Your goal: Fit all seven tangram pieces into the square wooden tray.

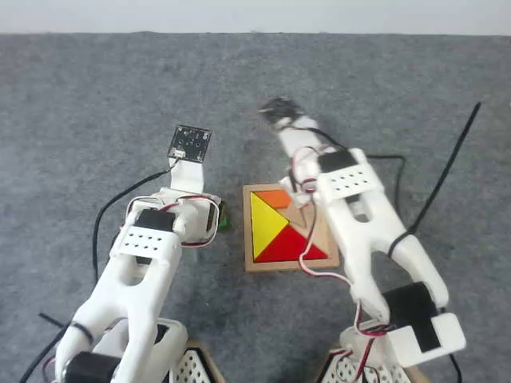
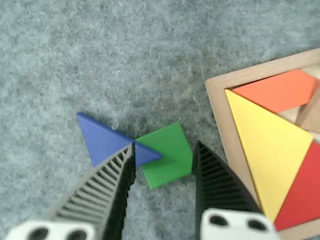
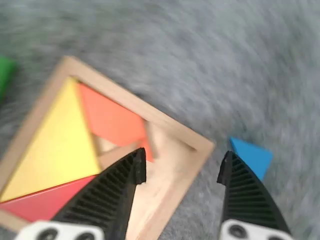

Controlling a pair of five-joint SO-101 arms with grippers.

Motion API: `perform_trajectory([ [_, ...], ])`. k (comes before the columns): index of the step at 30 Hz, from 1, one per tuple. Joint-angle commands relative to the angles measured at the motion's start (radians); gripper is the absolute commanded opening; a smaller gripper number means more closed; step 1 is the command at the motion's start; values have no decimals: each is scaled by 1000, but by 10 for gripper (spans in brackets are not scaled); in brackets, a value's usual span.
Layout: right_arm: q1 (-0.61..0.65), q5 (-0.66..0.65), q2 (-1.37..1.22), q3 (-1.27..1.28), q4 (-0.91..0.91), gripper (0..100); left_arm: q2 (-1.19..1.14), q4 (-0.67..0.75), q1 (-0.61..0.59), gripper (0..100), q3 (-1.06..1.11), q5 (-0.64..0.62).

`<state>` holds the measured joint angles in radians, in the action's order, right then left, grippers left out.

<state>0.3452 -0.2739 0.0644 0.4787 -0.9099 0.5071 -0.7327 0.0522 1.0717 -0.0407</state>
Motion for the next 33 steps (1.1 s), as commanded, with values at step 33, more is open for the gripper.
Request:
perform_trajectory([
  [33,59,132,122,60,91,235,38,9,8,187,-12,-6],
])
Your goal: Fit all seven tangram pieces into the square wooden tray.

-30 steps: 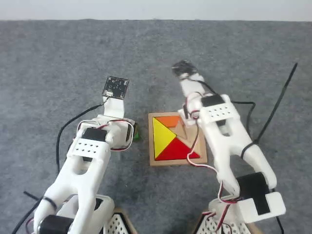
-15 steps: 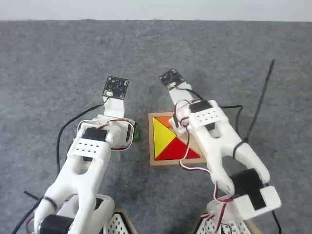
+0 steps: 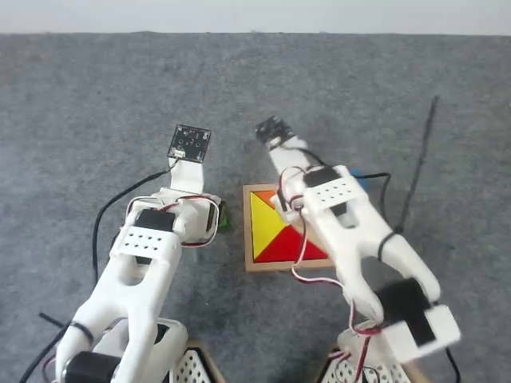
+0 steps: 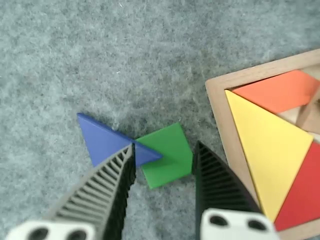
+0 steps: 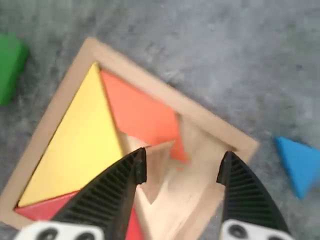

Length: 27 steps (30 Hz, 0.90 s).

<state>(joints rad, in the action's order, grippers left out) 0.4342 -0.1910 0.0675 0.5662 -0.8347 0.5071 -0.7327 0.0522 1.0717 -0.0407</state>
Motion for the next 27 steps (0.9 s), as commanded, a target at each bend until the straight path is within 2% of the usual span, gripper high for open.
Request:
perform_trajectory([
  [1,-39,72,139,-21,18,235,38,9,8,187,-12,-6],
  [4,-85,141,160,8,39,235,38,9,8,187,-12,-6],
  [9,-114,132,67,17,45,235,38,9,8,187,-12,-6],
  [15,-59,106,-38,-11,61,235,38,9,8,187,-12,-6],
  [27,25,72,-58,-31,62,235,38,9,8,187,-12,-6],
])
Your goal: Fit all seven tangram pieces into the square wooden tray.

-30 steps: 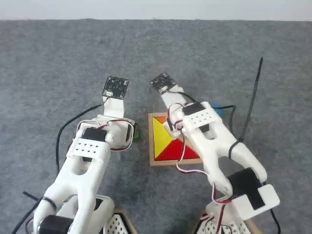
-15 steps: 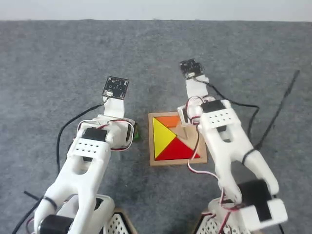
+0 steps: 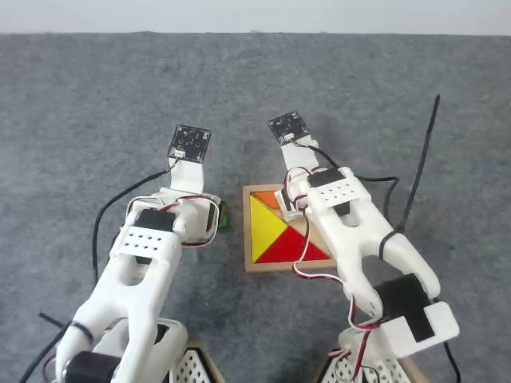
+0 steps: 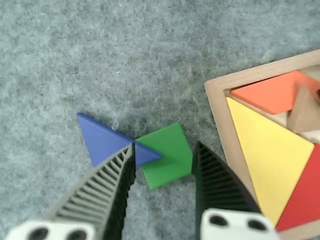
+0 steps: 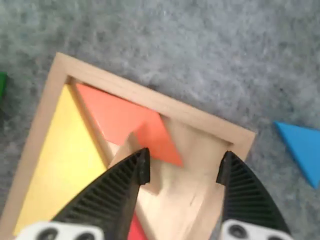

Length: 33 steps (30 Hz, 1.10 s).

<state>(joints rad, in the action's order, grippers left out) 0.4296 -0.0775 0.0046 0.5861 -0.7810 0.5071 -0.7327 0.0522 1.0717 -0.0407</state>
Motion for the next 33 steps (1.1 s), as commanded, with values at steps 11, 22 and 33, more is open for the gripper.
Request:
perform_trajectory([
  [11,33,-54,5,-87,12,235,38,9,8,187,-12,-6],
  [22,50,-54,-182,-281,-47,235,38,9,8,187,-10,-6],
  [33,-25,-49,114,-129,-74,235,38,9,8,187,-10,-6],
])
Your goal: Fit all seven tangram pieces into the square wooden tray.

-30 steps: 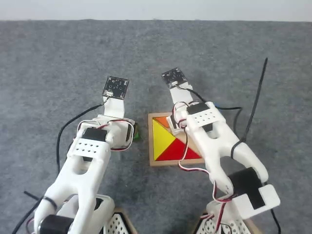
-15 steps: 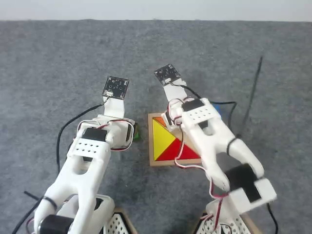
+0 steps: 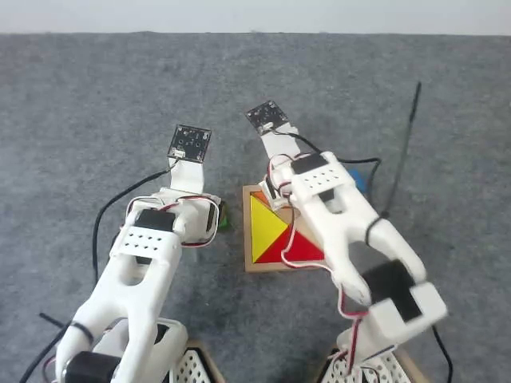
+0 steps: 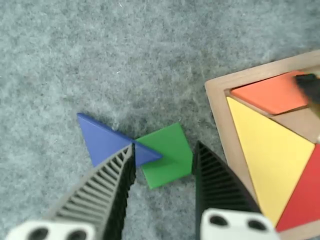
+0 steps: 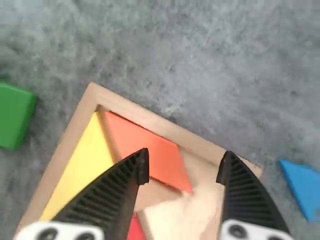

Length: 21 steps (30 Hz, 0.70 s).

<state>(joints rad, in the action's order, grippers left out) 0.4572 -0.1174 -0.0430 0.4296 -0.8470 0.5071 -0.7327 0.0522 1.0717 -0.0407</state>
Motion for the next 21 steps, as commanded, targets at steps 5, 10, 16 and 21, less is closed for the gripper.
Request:
perform_trajectory([
  [5,-180,-18,409,169,-18,235,38,9,8,187,-10,-6],
  [10,-274,-20,449,238,-68,235,38,8,6,188,-16,-5],
  [16,-289,-29,430,273,-71,235,38,-78,-91,188,-97,54],
  [21,-343,-74,433,354,-33,235,38,-91,-150,188,-136,57],
])
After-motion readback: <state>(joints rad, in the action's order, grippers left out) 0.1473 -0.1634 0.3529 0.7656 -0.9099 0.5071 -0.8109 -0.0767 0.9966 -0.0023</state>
